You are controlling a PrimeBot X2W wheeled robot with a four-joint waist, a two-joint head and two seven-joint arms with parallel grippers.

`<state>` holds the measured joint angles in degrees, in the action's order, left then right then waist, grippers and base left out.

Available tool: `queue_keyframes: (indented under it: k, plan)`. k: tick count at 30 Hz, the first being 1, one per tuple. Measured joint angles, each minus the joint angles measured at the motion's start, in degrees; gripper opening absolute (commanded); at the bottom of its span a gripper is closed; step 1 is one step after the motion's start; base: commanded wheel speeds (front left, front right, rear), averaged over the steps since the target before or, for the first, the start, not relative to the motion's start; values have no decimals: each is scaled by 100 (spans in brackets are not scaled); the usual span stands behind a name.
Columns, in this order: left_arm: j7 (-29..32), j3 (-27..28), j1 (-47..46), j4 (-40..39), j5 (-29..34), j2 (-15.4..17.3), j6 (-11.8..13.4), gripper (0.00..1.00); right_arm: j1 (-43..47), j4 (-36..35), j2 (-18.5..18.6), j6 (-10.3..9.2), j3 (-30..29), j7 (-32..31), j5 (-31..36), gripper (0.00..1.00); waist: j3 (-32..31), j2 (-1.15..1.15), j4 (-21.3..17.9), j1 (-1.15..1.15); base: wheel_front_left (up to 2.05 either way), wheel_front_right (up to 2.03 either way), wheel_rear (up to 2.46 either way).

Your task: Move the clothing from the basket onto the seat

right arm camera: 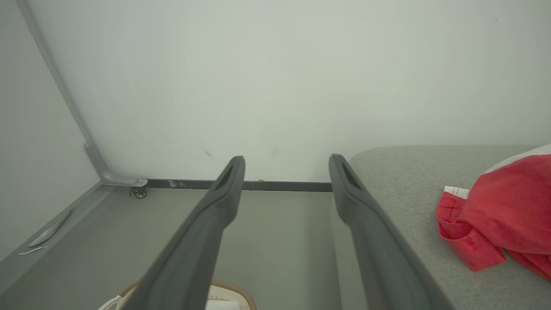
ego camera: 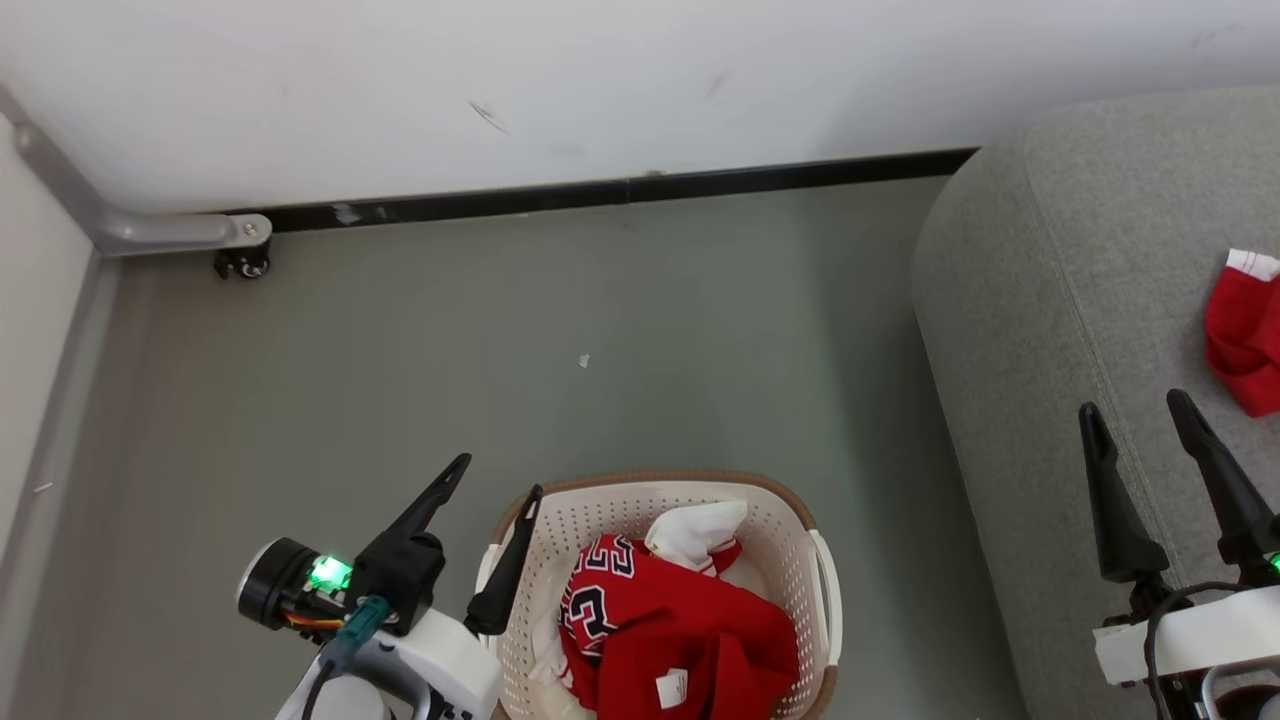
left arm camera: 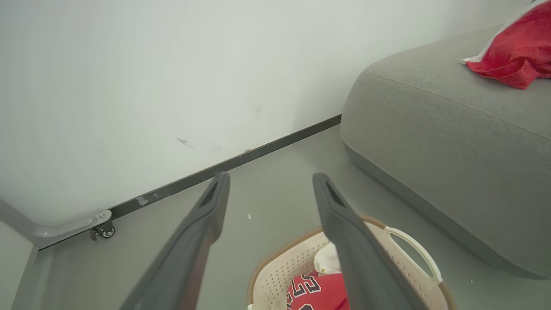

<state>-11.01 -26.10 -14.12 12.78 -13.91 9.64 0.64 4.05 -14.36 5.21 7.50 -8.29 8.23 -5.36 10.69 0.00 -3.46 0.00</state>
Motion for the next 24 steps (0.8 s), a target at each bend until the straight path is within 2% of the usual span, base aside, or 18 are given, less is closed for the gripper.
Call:
queue_keyframes:
  k: [15, 24]
  plan:
    - [230, -725, -666, 966, 701, 10, -367, 100, -334, -163, -115, 0, -38, 64, -18, 100, 747, 0, -391, 0, 0, 0, 0]
    - [323, -1017, -997, 1444, 1051, 29, -442, 100, -593, -208, -151, 0, 14, 137, -71, 100, 1165, 0, -592, 0, 0, 0, 0]
